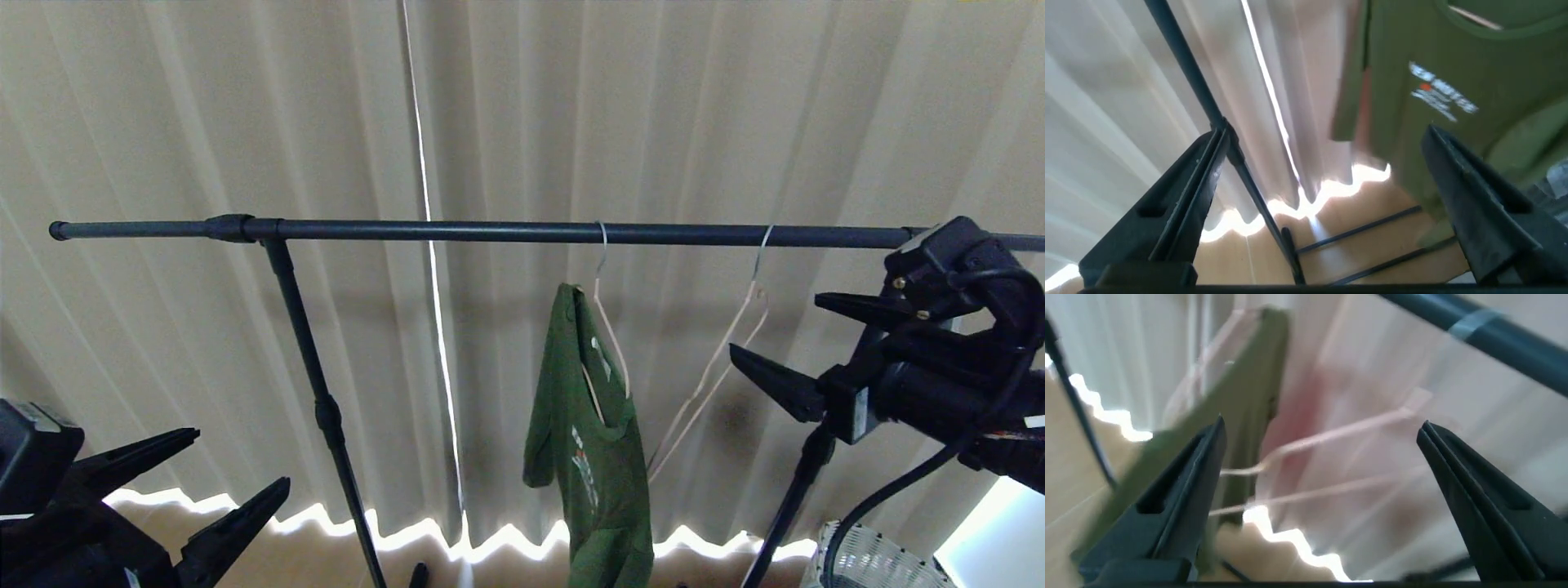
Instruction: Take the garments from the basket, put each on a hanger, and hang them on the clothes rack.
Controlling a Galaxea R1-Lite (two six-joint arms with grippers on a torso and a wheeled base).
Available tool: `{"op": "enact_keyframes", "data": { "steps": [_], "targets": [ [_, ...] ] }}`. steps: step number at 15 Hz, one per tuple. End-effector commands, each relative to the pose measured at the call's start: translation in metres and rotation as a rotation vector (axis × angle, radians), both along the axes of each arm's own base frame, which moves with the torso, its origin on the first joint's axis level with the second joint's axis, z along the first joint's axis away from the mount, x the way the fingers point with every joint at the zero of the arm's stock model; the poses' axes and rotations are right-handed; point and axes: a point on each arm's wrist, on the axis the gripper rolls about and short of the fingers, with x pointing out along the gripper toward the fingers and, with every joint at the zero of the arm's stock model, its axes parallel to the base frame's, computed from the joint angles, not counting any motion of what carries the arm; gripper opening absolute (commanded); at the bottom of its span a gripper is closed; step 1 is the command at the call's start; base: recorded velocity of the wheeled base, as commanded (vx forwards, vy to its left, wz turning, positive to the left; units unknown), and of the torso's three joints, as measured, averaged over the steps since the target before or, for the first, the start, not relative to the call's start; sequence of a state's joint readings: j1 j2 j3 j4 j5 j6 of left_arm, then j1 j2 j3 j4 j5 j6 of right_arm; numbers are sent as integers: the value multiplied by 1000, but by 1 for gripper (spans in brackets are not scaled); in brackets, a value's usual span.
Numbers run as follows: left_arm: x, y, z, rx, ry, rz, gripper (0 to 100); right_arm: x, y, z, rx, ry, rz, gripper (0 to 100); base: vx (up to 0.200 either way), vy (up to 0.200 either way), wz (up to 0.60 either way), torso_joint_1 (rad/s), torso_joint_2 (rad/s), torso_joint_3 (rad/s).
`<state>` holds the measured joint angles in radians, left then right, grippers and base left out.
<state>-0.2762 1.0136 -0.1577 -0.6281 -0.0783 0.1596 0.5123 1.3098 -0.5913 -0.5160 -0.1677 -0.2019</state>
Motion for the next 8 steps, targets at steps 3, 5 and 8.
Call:
{"op": "enact_keyframes", "data": {
  "steps": [3, 5, 8],
  "targets": [
    [-7, 2, 0, -5, -17, 2, 100, -26, -30, -4, 16, -31, -78, 100, 0, 0, 0, 0, 0, 0],
    [-6, 2, -1, -5, -12, 2, 100, -37, -40, -7, 21, -44, -110, 100, 0, 0, 0, 0, 0, 0],
    [-6, 4, -2, -2, -8, 19, 100, -53, -49, -19, 27, -33, -123, 100, 0, 0, 0, 0, 0, 0]
  ]
}}
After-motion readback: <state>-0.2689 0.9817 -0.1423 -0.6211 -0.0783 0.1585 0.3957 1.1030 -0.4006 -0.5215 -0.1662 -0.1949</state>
